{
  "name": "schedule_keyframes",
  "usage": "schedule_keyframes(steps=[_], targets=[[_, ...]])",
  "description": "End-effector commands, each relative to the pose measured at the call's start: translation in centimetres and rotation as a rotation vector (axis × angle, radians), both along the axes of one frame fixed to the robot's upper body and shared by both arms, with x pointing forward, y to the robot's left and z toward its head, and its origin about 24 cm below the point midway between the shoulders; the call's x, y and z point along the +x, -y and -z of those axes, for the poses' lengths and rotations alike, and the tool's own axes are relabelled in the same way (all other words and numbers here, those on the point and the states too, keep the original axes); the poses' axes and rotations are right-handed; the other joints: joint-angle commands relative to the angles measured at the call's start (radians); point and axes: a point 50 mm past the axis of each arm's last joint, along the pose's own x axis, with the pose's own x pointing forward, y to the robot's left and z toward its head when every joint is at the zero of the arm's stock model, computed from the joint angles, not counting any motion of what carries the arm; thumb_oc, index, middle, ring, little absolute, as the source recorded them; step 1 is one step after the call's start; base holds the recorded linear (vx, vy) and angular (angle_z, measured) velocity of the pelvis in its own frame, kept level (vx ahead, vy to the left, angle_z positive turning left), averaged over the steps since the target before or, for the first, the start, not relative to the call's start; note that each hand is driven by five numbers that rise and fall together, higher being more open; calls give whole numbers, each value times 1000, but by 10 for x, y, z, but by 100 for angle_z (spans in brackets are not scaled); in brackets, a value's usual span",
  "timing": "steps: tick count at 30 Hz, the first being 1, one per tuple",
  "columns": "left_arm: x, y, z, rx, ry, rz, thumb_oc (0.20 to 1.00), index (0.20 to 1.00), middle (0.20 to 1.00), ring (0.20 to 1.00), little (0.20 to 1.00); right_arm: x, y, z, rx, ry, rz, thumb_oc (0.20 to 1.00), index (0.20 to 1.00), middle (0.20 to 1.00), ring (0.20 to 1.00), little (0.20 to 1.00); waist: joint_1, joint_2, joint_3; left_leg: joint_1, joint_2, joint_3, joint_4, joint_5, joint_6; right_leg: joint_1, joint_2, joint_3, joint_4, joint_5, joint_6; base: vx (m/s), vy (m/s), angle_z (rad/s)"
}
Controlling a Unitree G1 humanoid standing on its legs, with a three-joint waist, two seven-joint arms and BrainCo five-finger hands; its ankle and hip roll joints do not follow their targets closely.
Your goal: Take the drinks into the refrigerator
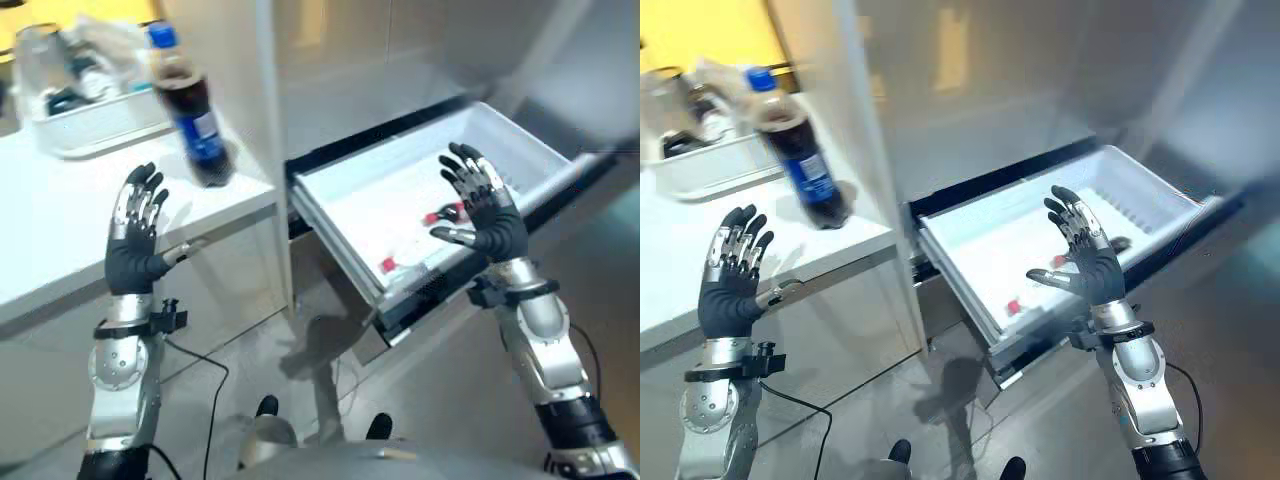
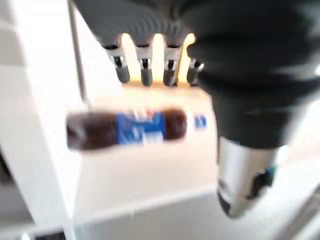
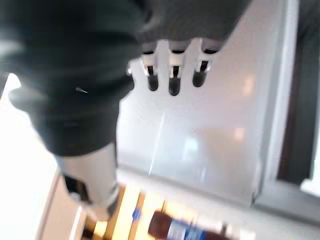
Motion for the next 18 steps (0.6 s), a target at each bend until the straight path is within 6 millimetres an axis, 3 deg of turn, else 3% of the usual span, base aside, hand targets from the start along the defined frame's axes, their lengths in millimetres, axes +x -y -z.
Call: schedule_keyframes(steps=[1,7,18], targets=[[2,5,-25,54,125,58,1000,1000,1000,1000,1000,-6,0,-40,-26,196,-39,1000,1000,1000,1000,1000,-2,5,-15,-32,-73,-16,-48,31,78,7,-1,-29,174,-115,-16,59,-159,231],[3,7,-25,66,122,55,1000,1000,1000,1000,1000,-7,4,-38,-21,191,-6,1000,1000,1000,1000,1000,10,5,-11,-47,-76,-49,-48,40,75,2,-7,-58,195,-129,-22,-2,-8,26],[6,5,-26,79,125,21,1000,1000,1000,1000,1000,-4,1,-35,-10,179,-15,1000,1000,1000,1000,1000,-8,11,-4,-34,-75,-23,-48,31,85,-16,-20,-39,223,-129,-19,-1,11,0]])
